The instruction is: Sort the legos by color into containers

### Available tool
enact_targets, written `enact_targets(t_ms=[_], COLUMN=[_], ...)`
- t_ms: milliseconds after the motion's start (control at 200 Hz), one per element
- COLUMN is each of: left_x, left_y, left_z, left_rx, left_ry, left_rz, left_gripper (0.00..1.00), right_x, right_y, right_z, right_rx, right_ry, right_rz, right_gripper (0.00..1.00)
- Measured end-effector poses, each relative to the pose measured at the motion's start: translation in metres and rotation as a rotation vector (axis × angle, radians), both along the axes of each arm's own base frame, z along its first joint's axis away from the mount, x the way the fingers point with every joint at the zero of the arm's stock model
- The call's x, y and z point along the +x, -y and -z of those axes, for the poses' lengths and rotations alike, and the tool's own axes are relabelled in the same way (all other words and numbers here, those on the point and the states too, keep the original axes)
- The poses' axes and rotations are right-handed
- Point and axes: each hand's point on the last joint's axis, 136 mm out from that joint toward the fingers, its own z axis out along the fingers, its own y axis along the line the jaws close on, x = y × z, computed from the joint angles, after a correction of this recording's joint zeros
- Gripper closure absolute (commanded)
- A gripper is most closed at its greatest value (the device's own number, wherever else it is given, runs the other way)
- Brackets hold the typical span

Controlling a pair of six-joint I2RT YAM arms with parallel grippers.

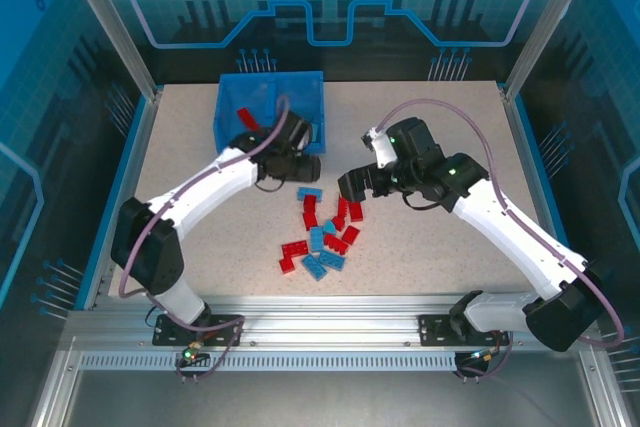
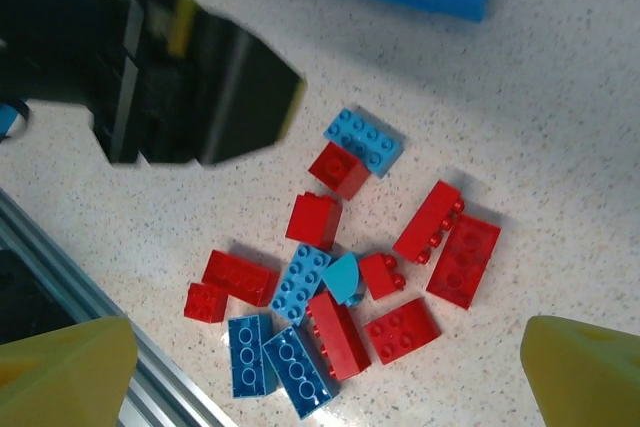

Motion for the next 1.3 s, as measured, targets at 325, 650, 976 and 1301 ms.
enact_targets(t_ms=[325, 650, 976, 1301], left_x=[-0.010, -0.010, -0.007, 0.061], left_y=[0.011, 0.016, 0.016, -0.063], left_z=[0.081, 0.109, 0.083, -0.062], left_rx=[0.032, 0.069, 0.057, 0.114], left_ry=[-0.188, -0.234, -0.173, 0.210], left_rz=[0.026, 0.068, 0.066, -0.154], left_gripper=[0.40, 0.61, 0.74, 0.73], right_x=[-0.007, -0.008, -0.009, -0.008], right_y=[0.002, 0.002, 0.003, 0.002], right_z=[0.016, 0.014, 0.018, 0.016], right_rx=[-0.002, 0.002, -0.003, 0.006], right_ry=[-0.053, -0.049, -0.058, -0.049], right_rz=[0.009, 0.012, 0.011, 0.014], right_gripper=[0.00, 0.00, 0.00, 0.00])
